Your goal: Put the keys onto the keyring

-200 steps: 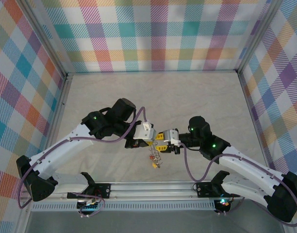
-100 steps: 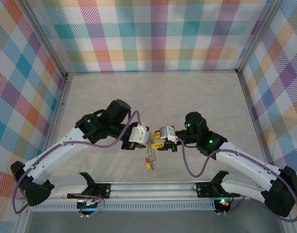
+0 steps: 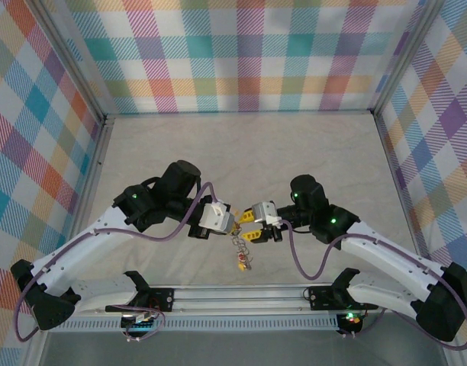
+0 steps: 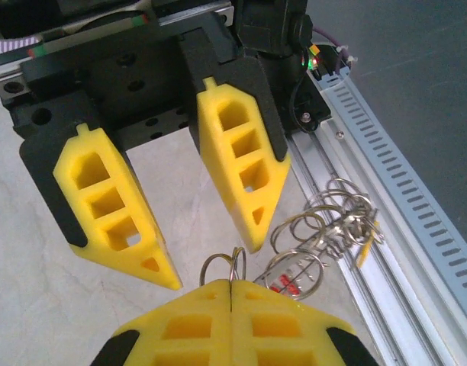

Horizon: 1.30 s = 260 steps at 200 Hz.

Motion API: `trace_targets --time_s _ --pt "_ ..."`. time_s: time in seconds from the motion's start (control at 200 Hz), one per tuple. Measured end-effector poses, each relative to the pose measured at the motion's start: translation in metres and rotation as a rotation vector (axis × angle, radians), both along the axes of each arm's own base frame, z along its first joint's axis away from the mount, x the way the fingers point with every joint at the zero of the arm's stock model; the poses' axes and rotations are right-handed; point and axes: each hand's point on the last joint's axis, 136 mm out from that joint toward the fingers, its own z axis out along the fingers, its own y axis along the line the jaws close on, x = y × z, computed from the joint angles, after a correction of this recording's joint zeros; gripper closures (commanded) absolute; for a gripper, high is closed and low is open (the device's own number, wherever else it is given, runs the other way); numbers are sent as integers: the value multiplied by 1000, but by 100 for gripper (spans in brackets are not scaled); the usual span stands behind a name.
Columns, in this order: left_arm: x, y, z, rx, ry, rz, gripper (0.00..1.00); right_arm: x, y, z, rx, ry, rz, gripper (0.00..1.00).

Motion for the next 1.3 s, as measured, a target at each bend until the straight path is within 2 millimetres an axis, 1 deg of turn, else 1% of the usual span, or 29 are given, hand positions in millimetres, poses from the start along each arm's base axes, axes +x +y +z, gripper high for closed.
trace_targets --time_s 0.15,0.31,0.475,0.755,1.03,1.195,1.3 --pt "0 0 0 0 -12 -8 100 2 -1 -2 -10 -22 -10 60" --pt "-1 0 0 -4 -21 -21 100 8 -1 -2 -13 -44 -38 63" --pt "-1 0 1 -7 -24 -28 100 18 4 9 42 -80 -79 64" --pt "-2 -1 1 -10 -29 -39 100 30 13 18 101 -58 -105 66" --pt "-3 1 -3 -4 -24 -38 100 46 23 -2 48 40 -150 66" --pt "-5 2 -1 -16 -37 -36 100 54 20 -6 30 77 -195 65" --pt "-6 3 -3 -19 -40 -35 100 58 14 -2 32 86 -219 65"
